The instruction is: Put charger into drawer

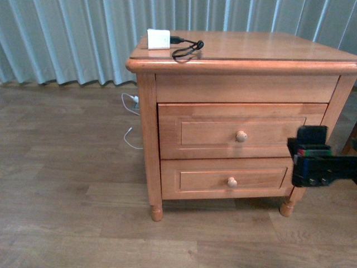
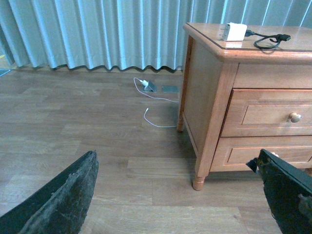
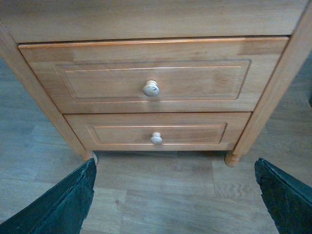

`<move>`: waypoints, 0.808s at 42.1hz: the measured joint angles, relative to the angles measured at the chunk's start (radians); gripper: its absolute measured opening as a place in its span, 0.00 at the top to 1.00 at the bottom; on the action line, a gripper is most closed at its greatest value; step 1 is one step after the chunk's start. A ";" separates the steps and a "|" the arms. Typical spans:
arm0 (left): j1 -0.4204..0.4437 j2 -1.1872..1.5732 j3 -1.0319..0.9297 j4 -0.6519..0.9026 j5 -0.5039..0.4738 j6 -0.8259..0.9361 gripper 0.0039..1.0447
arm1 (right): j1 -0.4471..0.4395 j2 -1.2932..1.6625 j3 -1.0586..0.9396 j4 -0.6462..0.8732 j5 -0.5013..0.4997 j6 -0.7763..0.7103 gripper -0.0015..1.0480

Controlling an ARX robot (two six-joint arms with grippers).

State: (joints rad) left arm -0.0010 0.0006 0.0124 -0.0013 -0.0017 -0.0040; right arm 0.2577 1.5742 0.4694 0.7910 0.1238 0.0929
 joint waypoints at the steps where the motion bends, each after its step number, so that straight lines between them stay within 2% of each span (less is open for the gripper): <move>1: 0.000 0.000 0.000 0.000 0.000 0.000 0.05 | 0.007 0.039 0.027 0.013 0.000 -0.004 0.08; 15: 0.000 0.000 0.000 0.000 0.000 0.000 0.05 | 0.038 0.386 0.313 0.084 0.038 -0.026 0.08; 34: 0.000 0.000 0.000 0.000 0.000 0.000 0.05 | 0.038 0.707 0.657 0.037 0.040 -0.022 0.08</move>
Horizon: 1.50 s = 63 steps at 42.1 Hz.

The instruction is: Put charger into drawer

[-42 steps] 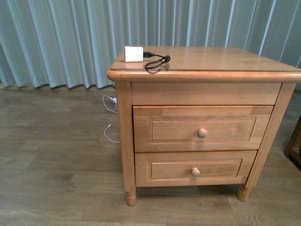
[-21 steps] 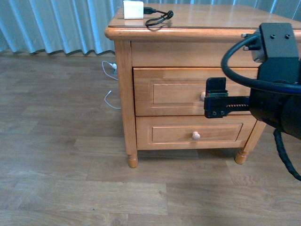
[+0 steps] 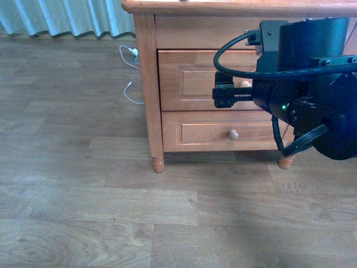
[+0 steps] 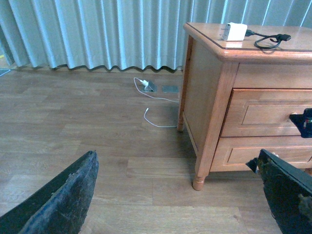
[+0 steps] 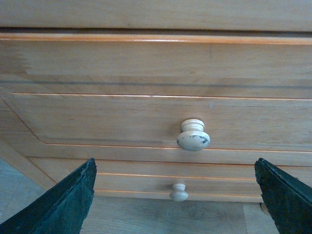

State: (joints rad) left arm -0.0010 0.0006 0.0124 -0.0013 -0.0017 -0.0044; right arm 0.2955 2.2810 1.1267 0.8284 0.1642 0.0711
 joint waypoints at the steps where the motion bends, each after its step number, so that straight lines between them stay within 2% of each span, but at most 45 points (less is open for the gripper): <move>1: 0.000 0.000 0.000 0.000 0.000 0.000 0.05 | -0.001 0.013 0.014 -0.003 0.000 0.000 0.08; 26: 0.000 0.000 0.000 0.000 0.000 0.000 0.05 | -0.025 0.160 0.247 -0.072 0.007 0.000 0.08; 53: 0.000 0.000 0.000 0.000 0.000 0.000 0.05 | -0.038 0.199 0.263 -0.060 0.010 -0.005 0.08; 60: 0.000 0.000 0.000 0.000 0.000 0.000 0.05 | -0.038 0.199 0.258 -0.046 0.011 -0.007 0.26; 63: 0.000 0.000 0.000 0.000 0.000 0.000 0.05 | -0.038 0.199 0.255 -0.040 0.011 -0.008 0.39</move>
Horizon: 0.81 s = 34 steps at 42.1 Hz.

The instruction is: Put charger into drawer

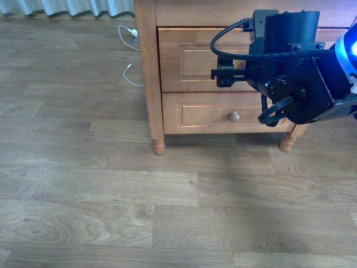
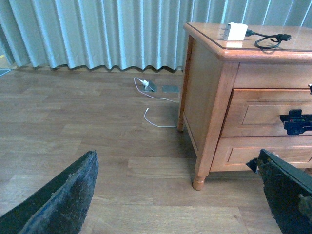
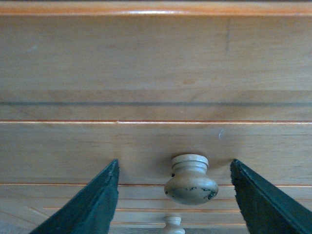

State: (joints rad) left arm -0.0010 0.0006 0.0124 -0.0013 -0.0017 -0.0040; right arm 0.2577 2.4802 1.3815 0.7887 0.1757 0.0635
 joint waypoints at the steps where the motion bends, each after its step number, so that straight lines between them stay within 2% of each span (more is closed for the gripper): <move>1: 0.000 0.000 0.000 0.000 0.000 0.000 0.05 | 0.000 0.000 -0.001 0.002 0.000 0.000 0.40; 7: 0.000 0.000 0.000 0.000 0.000 0.000 0.05 | 0.000 0.000 -0.005 0.006 0.000 0.000 0.57; 10: 0.000 0.000 0.000 0.000 0.000 0.000 0.05 | -0.001 0.000 -0.014 0.018 0.011 0.001 0.71; 13: 0.000 0.000 0.000 0.000 0.000 0.000 0.05 | -0.003 -0.003 -0.028 0.030 0.008 0.002 0.76; 20: 0.000 0.000 0.000 0.000 0.000 0.000 0.05 | -0.004 -0.051 -0.120 0.070 -0.001 0.036 0.78; 34: 0.000 0.000 0.000 0.000 0.000 0.000 0.05 | 0.030 -0.259 -0.564 0.252 -0.059 0.138 0.78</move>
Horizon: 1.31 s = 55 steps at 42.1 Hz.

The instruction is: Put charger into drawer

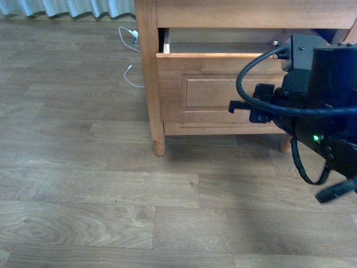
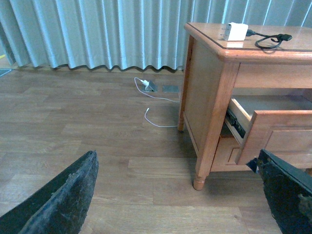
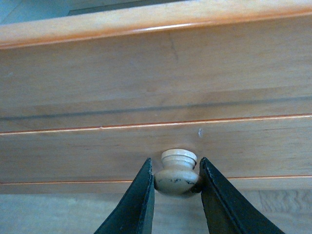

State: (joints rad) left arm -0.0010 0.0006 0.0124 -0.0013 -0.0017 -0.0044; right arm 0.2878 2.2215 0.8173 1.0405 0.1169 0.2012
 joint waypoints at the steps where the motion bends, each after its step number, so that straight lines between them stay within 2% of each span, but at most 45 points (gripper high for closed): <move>1: 0.000 0.000 0.000 0.000 0.000 0.000 0.05 | 0.003 -0.021 -0.043 0.013 -0.006 0.009 0.78; 7: 0.000 0.000 0.000 0.000 0.000 0.000 0.05 | 0.023 -0.106 -0.194 0.024 -0.025 0.051 0.79; 11: 0.000 0.000 0.000 0.000 0.000 0.000 0.05 | 0.026 -0.119 -0.216 0.025 -0.037 0.058 0.78; 22: 0.000 0.000 0.000 0.000 0.000 0.000 0.05 | 0.031 -0.148 -0.233 0.007 -0.073 0.066 0.47; 35: 0.000 0.000 0.000 0.000 0.000 0.000 0.05 | 0.007 -0.364 -0.303 -0.136 -0.146 0.064 0.06; 38: 0.000 0.000 0.000 0.000 0.000 0.000 0.05 | -0.014 -0.446 -0.325 -0.175 -0.145 0.057 0.08; 46: 0.000 0.000 0.000 0.000 0.000 0.000 0.05 | -0.065 -0.618 -0.372 -0.262 -0.141 0.046 0.08; 55: 0.000 0.000 0.000 0.000 0.000 0.000 0.05 | -0.130 -0.905 -0.444 -0.429 -0.169 0.041 0.08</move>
State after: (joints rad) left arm -0.0010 0.0006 0.0124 -0.0013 -0.0017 -0.0040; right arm 0.1577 1.3163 0.3729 0.6117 -0.0525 0.2420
